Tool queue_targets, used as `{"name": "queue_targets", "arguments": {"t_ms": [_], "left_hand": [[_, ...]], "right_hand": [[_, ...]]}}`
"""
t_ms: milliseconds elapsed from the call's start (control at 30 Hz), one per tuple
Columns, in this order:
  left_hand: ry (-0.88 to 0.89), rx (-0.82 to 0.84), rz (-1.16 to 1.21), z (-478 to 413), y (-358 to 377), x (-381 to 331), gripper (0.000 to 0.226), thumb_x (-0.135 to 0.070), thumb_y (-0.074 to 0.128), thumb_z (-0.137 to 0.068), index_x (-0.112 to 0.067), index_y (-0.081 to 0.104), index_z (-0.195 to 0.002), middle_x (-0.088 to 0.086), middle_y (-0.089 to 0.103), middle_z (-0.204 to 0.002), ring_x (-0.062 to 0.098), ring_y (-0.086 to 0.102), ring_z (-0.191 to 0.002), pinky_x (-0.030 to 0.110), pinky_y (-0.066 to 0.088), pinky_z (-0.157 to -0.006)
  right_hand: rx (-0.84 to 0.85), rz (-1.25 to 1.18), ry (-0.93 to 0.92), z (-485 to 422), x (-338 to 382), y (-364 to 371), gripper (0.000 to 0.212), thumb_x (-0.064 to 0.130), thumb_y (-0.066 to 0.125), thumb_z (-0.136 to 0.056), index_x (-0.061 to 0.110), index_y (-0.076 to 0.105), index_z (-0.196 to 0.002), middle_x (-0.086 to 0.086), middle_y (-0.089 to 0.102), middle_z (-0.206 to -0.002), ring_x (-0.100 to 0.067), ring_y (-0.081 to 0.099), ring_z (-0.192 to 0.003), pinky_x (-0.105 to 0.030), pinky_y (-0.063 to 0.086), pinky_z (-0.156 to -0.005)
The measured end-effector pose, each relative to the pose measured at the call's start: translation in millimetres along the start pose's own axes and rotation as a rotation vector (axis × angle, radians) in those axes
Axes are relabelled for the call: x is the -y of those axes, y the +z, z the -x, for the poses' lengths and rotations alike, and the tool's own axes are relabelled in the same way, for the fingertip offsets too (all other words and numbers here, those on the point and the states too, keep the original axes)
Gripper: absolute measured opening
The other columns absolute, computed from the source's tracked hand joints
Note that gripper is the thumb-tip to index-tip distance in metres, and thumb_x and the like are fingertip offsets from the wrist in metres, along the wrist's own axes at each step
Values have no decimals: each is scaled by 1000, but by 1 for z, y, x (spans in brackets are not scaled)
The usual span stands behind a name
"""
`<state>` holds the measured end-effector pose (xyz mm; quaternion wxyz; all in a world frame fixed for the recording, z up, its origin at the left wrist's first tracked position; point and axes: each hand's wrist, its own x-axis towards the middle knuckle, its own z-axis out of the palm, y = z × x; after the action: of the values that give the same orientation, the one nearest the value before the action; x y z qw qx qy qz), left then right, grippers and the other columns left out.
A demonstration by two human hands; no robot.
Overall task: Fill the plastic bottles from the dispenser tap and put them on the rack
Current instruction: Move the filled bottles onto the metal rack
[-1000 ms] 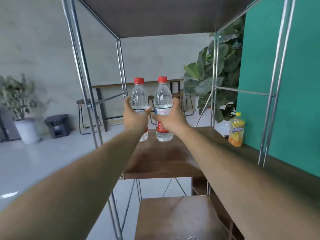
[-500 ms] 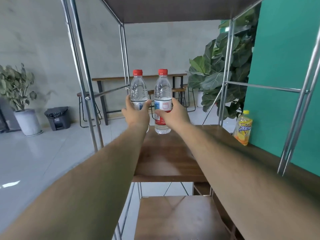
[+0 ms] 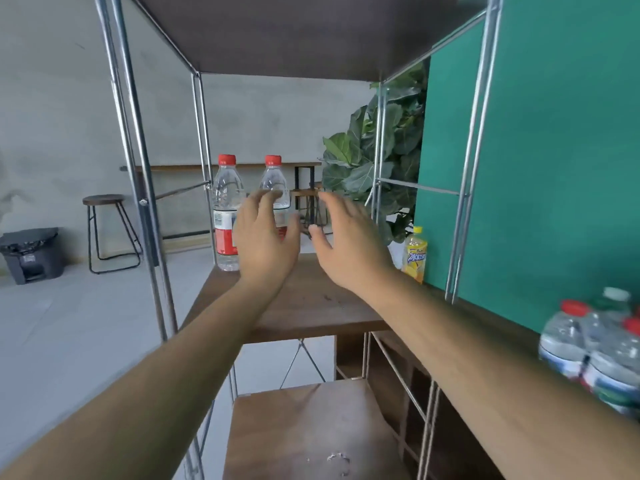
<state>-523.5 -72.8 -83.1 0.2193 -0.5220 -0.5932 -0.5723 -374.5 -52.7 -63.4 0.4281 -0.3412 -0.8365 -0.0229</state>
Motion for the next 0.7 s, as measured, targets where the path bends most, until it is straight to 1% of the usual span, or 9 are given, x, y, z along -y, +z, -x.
{"name": "queue_targets", "arguments": {"t_ms": [33,67,133,200,267,367,500,633,700], "left_hand": [[59,6,36,8,-1,-18,35,-22,65,-98,-8,63,-130,11,60,-129,28,54,-122,41,43,-105],[105,22,88,16,0,-36,29,-18,66,-97,-7,64,-125,11,61,-121,27,56,-115,43,45,-99],[179,87,212,34,7,-74,23,-13,64,-98,-6,65,-120,9,60,-113,25,56,-106,42,46,-94],[253,147,279,51,19,-108,25,-14,63,-99,-8,64,-123,7,60,-115,25,56,-107,39,45,-92],[346,204,258,70,34,-138,31,-18,61,-101,-11,62,-131,6,61,-123,26,54,-112,41,42,-93],[456,321,217,101,62,-172,40,-24,61,-102,-13,58,-140,7,58,-136,29,51,-123,42,37,-102],[452,509,242,129,111,-201,51,-30,63,-100,-16,52,-148,8,53,-144,31,48,-134,44,35,-111],[422,664,246,160,167,-217,57,-35,62,-99,-24,45,-153,10,46,-148,30,47,-137,45,36,-111],[407,734,238,177,195,-222,58,-38,60,-100,-31,41,-154,10,40,-151,30,45,-137,44,34,-112]], "right_hand": [[-31,58,-18,13,-2,-16,54,31,53,-106,14,41,-156,-7,50,-154,-28,41,-142,-44,34,-117],[-67,104,-30,28,-5,-31,52,31,53,-105,15,44,-154,-6,52,-151,-28,42,-140,-45,33,-116],[-140,162,-24,58,-13,-61,48,28,53,-103,15,50,-150,-5,57,-145,-28,44,-137,-47,33,-114],[-198,216,23,86,-27,-88,47,28,51,-102,15,51,-148,-4,57,-143,-26,42,-135,-44,31,-112],[-230,286,98,114,-46,-113,48,29,52,-102,16,51,-148,-4,55,-143,-25,41,-133,-42,31,-111],[-208,379,250,154,-82,-140,51,30,55,-102,19,48,-151,-4,50,-148,-27,40,-137,-44,33,-114],[-217,448,483,197,-131,-156,55,32,57,-101,19,48,-153,-6,45,-152,-29,37,-141,-46,30,-117],[-206,521,681,225,-181,-155,54,27,63,-96,15,53,-147,-14,46,-149,-36,41,-138,-46,31,-118],[-160,518,769,231,-203,-146,60,23,66,-92,17,50,-150,-18,40,-153,-40,38,-140,-48,30,-119]]}}
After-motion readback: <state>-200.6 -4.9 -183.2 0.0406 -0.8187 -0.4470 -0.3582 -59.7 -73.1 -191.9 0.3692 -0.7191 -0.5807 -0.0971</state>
